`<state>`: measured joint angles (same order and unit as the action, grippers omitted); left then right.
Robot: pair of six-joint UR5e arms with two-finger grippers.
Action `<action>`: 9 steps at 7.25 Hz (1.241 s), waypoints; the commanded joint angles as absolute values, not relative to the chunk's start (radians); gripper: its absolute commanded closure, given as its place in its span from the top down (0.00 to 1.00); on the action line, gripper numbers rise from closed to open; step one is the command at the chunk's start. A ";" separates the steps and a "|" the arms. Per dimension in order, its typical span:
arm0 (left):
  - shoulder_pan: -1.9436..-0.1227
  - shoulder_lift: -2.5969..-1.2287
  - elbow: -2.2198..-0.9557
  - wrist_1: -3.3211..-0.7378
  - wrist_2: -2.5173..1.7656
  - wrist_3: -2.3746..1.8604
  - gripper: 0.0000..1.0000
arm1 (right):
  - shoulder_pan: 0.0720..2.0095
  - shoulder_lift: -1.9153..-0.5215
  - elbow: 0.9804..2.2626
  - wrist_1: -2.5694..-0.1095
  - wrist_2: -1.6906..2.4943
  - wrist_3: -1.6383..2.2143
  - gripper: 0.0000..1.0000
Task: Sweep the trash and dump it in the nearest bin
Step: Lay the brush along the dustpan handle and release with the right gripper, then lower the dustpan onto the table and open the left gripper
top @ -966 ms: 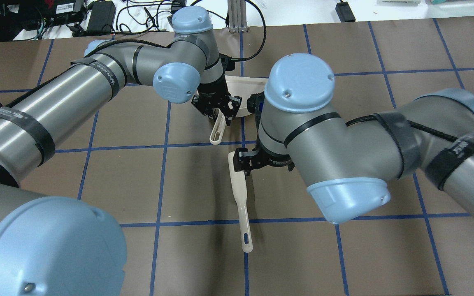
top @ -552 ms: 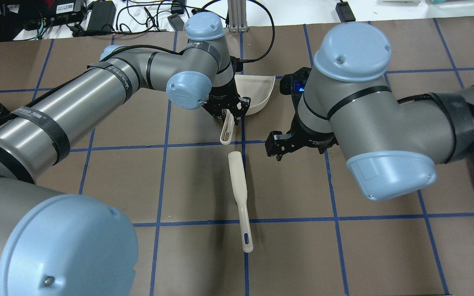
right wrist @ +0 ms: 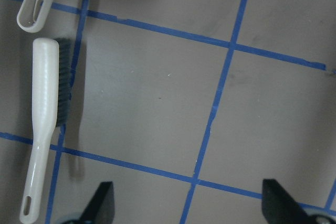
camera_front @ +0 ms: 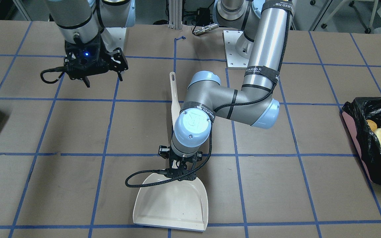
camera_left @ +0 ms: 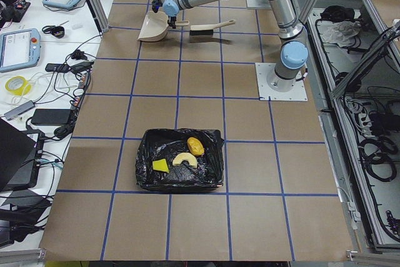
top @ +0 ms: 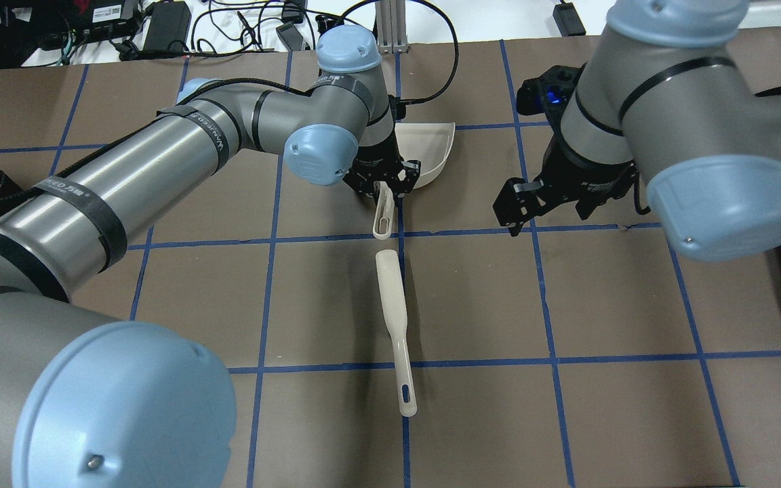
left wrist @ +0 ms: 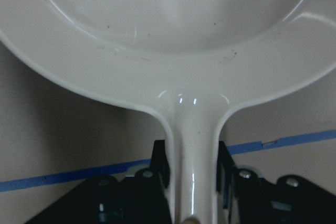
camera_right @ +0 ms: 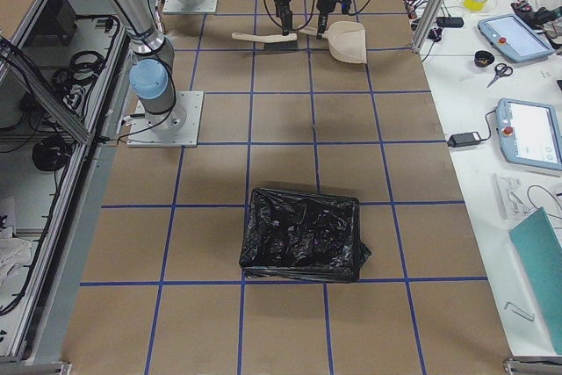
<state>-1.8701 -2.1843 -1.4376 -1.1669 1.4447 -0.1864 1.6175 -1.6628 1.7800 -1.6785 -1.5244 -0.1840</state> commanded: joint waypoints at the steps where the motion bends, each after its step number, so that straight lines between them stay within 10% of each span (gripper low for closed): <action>1: -1.876 -2.186 -1.439 -1.164 1.445 -0.199 0.91 | 1.492 -1.658 1.665 -1.576 -1.526 -0.252 1.00; 9: -1.885 -1.743 -1.462 -1.719 1.485 -0.140 0.94 | 1.563 -1.655 1.629 -1.536 -1.566 -0.034 1.00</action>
<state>-1.8876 -1.8447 -1.4506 -1.5787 1.4606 -0.1816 1.5599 -1.6544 1.6305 -1.5351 -1.5661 -0.0258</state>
